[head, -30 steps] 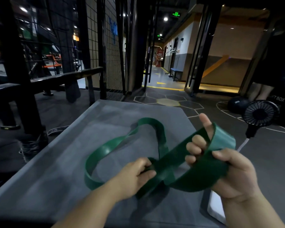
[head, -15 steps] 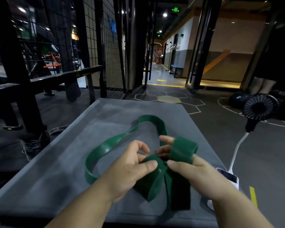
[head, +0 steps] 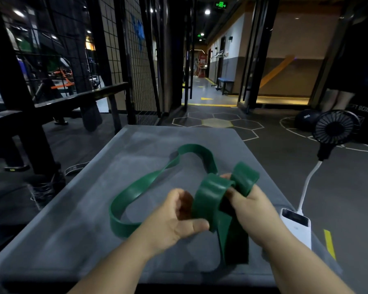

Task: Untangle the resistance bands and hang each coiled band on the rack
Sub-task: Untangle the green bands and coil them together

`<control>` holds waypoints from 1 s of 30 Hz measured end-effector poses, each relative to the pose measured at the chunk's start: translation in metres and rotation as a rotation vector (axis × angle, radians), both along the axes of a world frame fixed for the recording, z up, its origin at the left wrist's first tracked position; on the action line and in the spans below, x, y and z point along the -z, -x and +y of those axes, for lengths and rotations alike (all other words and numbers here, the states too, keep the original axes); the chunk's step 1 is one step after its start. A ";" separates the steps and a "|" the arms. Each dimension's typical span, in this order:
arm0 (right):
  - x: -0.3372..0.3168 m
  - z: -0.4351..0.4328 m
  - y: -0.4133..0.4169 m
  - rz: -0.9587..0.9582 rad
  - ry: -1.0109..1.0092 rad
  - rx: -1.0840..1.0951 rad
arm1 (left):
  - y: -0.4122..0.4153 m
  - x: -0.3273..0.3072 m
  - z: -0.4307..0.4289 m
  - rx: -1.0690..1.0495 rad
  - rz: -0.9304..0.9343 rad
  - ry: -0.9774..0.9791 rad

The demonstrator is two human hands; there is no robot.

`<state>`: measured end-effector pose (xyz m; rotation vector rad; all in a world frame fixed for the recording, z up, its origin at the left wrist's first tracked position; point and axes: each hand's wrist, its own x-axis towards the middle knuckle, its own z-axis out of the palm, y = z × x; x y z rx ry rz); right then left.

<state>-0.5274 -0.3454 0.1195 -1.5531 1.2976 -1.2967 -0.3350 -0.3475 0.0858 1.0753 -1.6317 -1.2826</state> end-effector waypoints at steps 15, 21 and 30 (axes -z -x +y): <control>-0.003 -0.009 0.023 -0.066 -0.089 0.121 | 0.002 0.002 0.006 0.113 -0.068 0.044; 0.009 -0.008 0.027 0.189 -0.287 -0.060 | -0.003 -0.025 0.011 -0.118 0.141 0.283; 0.012 0.004 0.024 0.018 -0.473 -0.354 | -0.016 -0.023 0.002 -0.182 -0.212 0.309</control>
